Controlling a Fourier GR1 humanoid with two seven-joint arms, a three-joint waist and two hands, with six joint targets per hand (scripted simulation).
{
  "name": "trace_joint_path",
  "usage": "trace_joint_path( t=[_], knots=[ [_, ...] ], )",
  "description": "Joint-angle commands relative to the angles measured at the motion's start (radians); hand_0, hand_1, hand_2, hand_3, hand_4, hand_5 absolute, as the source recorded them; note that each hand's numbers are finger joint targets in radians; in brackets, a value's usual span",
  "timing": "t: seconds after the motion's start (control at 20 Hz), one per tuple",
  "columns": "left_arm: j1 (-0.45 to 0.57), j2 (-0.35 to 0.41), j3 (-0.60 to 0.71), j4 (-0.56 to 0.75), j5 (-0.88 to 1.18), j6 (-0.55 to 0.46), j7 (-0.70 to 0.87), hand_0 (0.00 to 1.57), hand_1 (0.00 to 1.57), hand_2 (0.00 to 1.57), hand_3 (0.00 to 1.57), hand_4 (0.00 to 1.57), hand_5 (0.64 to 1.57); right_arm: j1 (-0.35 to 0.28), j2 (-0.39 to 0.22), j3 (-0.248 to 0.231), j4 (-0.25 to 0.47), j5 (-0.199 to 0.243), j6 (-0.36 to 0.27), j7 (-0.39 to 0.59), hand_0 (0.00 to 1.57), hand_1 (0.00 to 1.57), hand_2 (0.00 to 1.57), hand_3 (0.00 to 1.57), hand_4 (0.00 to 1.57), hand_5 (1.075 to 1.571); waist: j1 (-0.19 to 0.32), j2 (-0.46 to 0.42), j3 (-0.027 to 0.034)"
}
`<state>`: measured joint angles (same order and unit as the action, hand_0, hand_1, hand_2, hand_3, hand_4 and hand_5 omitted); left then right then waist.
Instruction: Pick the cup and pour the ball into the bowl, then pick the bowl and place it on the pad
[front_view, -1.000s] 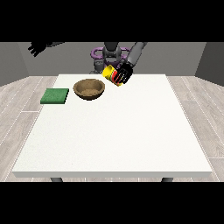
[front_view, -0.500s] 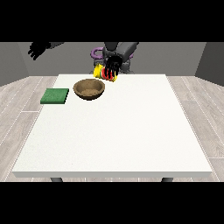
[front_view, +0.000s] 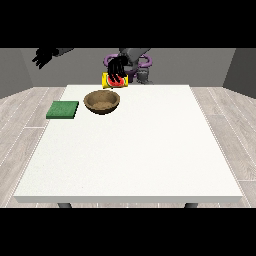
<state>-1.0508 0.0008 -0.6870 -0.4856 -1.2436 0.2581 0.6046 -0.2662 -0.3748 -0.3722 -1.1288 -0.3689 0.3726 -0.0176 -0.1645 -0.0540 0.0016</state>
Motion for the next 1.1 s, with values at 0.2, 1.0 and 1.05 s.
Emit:
trace_joint_path(
  t=[0.2,1.0,1.05],
  knots=[
    [0.020,-0.001,-0.102,-0.174,-0.044,-0.245,0.017,0.17,0.17,1.19,1.57,1.13,1.570,-0.036,0.002,0.004,0.055,0.021,-0.018,-0.030,0.00,0.00,0.00,0.27,0.69,1.548,0.023,0.009,-0.0011],
    [0.190,0.138,0.591,-0.540,0.688,0.057,-0.289,0.00,0.00,0.00,0.00,1.16,1.561,0.059,0.049,0.000,0.011,0.054,-0.139,0.005,0.00,0.00,0.00,0.00,0.79,1.556,0.224,-0.068,-0.0177],
    [0.177,0.126,0.643,-0.568,0.764,0.032,-0.304,0.00,0.00,0.00,0.00,1.15,1.568,0.050,0.045,-0.008,0.018,0.056,-0.152,0.002,0.00,0.00,0.00,0.00,0.78,1.556,0.237,-0.056,-0.0167]
  ],
)
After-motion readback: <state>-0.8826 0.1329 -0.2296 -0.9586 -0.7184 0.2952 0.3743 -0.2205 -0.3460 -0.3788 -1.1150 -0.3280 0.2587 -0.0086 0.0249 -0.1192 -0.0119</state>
